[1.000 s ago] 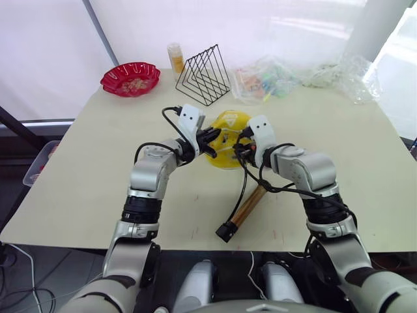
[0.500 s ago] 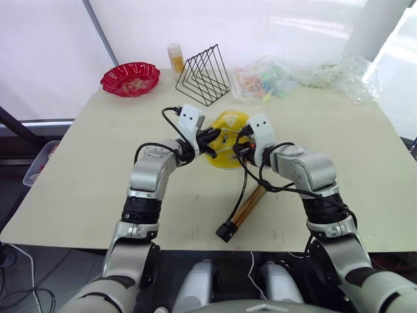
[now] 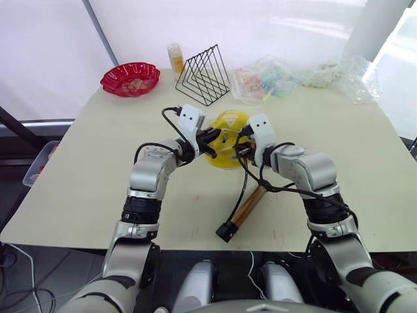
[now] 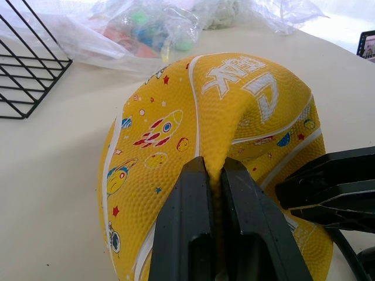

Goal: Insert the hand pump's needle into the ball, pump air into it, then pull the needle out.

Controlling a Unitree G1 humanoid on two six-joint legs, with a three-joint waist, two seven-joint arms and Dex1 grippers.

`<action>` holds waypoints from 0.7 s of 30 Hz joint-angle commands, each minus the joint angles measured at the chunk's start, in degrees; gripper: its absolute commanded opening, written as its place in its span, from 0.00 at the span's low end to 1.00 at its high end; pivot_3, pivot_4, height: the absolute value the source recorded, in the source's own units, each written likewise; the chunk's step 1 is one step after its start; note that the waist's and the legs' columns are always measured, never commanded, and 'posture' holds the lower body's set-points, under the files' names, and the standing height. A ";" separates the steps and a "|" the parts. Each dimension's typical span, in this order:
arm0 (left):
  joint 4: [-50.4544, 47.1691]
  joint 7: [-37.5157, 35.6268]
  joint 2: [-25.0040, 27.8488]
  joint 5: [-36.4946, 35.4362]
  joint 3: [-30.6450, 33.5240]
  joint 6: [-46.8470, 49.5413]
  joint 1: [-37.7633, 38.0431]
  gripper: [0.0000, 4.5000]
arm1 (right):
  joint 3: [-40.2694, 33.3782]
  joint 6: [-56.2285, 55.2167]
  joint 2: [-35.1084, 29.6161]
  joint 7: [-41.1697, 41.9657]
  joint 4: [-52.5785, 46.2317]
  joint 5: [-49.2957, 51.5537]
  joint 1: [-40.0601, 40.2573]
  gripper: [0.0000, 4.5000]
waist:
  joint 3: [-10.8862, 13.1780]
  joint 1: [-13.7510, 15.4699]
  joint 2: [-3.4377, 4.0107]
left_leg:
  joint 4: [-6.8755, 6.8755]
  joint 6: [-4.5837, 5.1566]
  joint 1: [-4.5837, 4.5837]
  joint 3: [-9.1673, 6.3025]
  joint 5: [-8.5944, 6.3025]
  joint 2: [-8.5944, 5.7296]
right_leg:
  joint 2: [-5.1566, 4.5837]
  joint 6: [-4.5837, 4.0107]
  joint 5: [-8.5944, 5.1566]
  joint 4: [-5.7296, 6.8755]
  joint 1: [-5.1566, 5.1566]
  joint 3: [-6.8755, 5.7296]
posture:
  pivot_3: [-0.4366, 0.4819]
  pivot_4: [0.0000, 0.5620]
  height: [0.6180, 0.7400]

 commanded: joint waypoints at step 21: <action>2.33 -1.13 -1.31 -0.84 -4.01 2.77 2.03 0.00 | 28.92 -6.65 -9.88 19.67 14.61 -12.98 -17.06 0.08 | -0.04 -0.70 -0.03 | 0.39 0.13 0.26 -0.06 -0.08 0.03 | 0.04 0.01 0.01 0.24 0.23 -0.03 | 0.48 0.27 0.97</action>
